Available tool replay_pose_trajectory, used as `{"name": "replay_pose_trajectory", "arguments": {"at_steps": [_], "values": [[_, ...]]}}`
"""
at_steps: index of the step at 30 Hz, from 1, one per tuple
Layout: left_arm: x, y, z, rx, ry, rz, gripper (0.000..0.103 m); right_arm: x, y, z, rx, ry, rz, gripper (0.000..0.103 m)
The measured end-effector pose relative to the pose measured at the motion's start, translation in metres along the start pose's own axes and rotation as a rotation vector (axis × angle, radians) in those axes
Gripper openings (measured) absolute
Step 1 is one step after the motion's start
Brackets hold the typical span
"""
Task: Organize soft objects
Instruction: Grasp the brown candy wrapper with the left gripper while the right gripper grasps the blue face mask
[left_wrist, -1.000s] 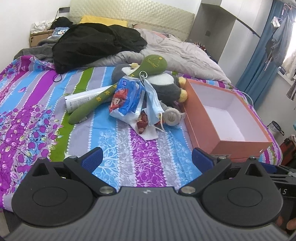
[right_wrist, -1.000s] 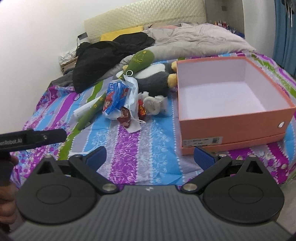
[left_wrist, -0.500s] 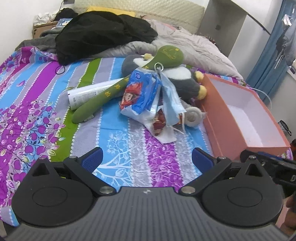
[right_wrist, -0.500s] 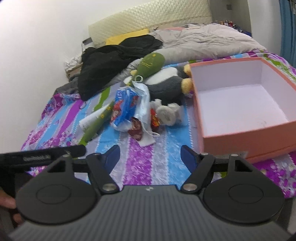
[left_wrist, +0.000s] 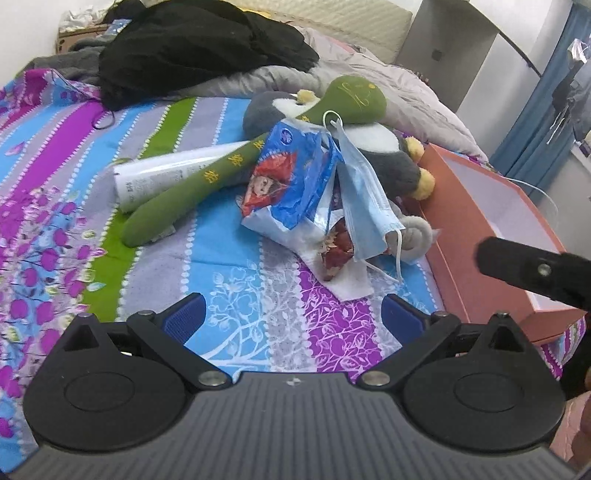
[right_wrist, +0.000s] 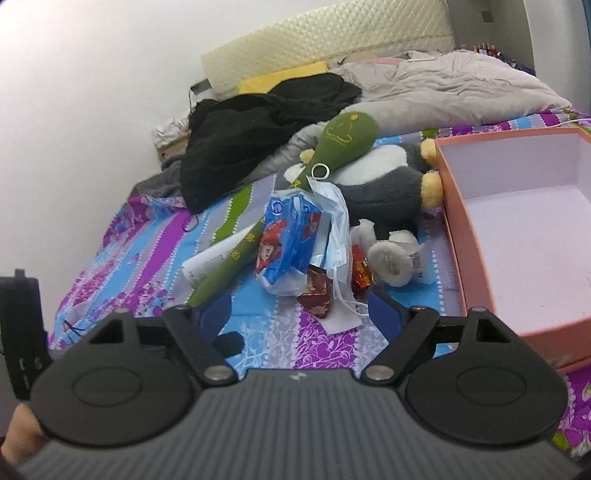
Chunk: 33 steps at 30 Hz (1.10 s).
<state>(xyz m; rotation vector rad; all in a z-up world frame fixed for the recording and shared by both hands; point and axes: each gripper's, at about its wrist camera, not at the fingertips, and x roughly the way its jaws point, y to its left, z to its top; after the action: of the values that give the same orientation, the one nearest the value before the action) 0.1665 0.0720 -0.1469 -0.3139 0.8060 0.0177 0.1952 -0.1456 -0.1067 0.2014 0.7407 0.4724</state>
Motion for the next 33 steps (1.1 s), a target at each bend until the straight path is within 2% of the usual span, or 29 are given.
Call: {"name": "replay_pose_trajectory", "arguments": {"at_steps": [7, 12, 17, 19, 21, 23, 24, 28, 29, 31, 33], "values": [[0.029, 0.011, 0.001, -0.046, 0.014, -0.046, 0.1, 0.037, -0.003, 0.002, -0.006, 0.062, -0.019, 0.082], [0.051, 0.015, 0.009, -0.062, 0.025, -0.084, 0.088, 0.063, -0.01, 0.009, 0.011, 0.087, -0.02, 0.076], [0.072, 0.01, 0.02, -0.061, 0.023, -0.145, 0.076, 0.09, -0.025, 0.017, 0.052, 0.1, -0.05, 0.065], [0.083, 0.007, 0.024, -0.063, 0.035, -0.173, 0.067, 0.101, -0.031, 0.02, 0.071, 0.107, -0.054, 0.063], [0.091, 0.003, 0.026, -0.065, 0.033, -0.193, 0.066, 0.109, -0.035, 0.023, 0.085, 0.11, -0.047, 0.056], [0.099, -0.001, 0.028, -0.065, 0.029, -0.208, 0.065, 0.117, -0.04, 0.024, 0.098, 0.12, -0.029, 0.043], [0.103, -0.003, 0.03, -0.067, 0.023, -0.21, 0.063, 0.121, -0.042, 0.024, 0.106, 0.122, -0.016, 0.041], [0.12, -0.006, 0.032, -0.084, 0.028, -0.226, 0.049, 0.135, -0.049, 0.024, 0.133, 0.142, 0.012, 0.035], [0.123, -0.007, 0.032, -0.083, 0.025, -0.222, 0.047, 0.138, -0.05, 0.024, 0.142, 0.153, 0.021, 0.027], [0.128, -0.009, 0.032, -0.086, 0.03, -0.208, 0.032, 0.141, -0.051, 0.023, 0.143, 0.164, 0.017, 0.018], [0.126, -0.007, 0.032, -0.097, 0.024, -0.205, 0.021, 0.137, -0.051, 0.023, 0.149, 0.155, 0.031, 0.015]]}}
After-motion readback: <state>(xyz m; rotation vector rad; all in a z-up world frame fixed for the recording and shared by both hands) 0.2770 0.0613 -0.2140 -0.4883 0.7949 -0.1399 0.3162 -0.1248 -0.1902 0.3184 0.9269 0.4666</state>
